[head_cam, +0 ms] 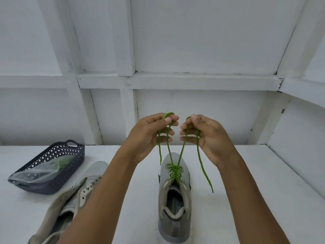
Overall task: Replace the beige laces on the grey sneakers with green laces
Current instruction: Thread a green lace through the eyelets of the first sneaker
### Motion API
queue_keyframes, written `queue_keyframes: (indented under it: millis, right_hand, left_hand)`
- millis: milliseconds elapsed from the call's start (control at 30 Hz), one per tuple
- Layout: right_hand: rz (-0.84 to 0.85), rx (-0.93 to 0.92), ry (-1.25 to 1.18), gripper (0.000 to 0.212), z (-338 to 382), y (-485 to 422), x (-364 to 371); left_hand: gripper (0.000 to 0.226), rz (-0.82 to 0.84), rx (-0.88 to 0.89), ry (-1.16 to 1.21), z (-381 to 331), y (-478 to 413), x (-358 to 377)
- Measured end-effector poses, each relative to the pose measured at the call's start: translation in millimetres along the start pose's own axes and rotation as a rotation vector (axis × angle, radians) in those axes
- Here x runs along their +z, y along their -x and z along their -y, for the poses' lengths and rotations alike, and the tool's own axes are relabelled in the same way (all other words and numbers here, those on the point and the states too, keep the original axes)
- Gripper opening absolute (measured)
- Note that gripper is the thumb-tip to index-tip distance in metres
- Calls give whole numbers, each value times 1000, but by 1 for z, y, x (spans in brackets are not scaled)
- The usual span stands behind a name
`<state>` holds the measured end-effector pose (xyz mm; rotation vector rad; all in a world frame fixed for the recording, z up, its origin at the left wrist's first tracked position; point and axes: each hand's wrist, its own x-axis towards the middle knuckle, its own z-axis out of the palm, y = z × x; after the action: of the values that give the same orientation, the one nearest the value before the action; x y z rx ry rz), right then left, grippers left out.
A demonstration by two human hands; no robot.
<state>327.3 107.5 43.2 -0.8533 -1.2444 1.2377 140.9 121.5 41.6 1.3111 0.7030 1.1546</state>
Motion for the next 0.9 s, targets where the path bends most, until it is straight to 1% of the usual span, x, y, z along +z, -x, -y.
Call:
queue_keyframes:
  millis: [133, 200, 333, 400, 467, 533, 600, 633, 667, 700, 733, 767, 800, 833, 867, 900]
  right_hand:
    - [-54, -37, 221, 21, 10, -8, 3]
    - [-48, -37, 293, 17, 8, -6, 2]
    - [132, -37, 401, 16, 4, 1, 4]
    - [146, -59, 417, 9, 5, 2, 8]
    - [102, -94, 386, 11, 7, 1, 11]
    - [64, -88, 315, 16, 10, -1, 11]
    - [41, -73, 204, 19, 14, -3, 9]
    - [33, -70, 153, 20, 15, -3, 8]
    - [24, -71, 110, 21, 17, -4, 7]
    - [21, -75, 76, 22, 19, -4, 7]
    - [26, -80, 56, 23, 20, -4, 7]
    - [33, -88, 56, 23, 21, -5, 7]
    - [38, -94, 70, 22, 22, -5, 8]
    - [39, -97, 87, 22, 22, -6, 8]
    - [38, -97, 104, 21, 22, -7, 9]
    - [31, -94, 121, 21, 22, -7, 9]
  left_hand:
    - [23, -44, 65, -173, -15, -4, 5]
    - [23, -70, 91, -283, -20, -4, 7]
    - [25, -44, 129, -465, -30, -2, 13]
    - [27, -2, 158, -511, -34, -1, 18]
    - [35, 16, 188, -488, -36, 0, 20]
    - [42, -10, 207, -360, -33, 0, 18]
    - [40, -99, 176, -212, -22, -3, 12]
    - [38, -150, 144, -187, -15, -4, 9]
    - [33, -184, 101, -225, -7, -6, 5]
    - [26, -162, 48, -323, 1, -7, 1]
    - [19, -67, -10, -455, 10, -6, -1]
    - [14, 74, -63, -572, 17, -3, 0]
    - [15, 200, -97, -636, 24, 1, 3]
    - [18, 263, -102, -633, 28, 4, 7]
    - [22, 255, -82, -576, 31, 6, 11]
    - [27, 211, -52, -488, 31, 8, 14]
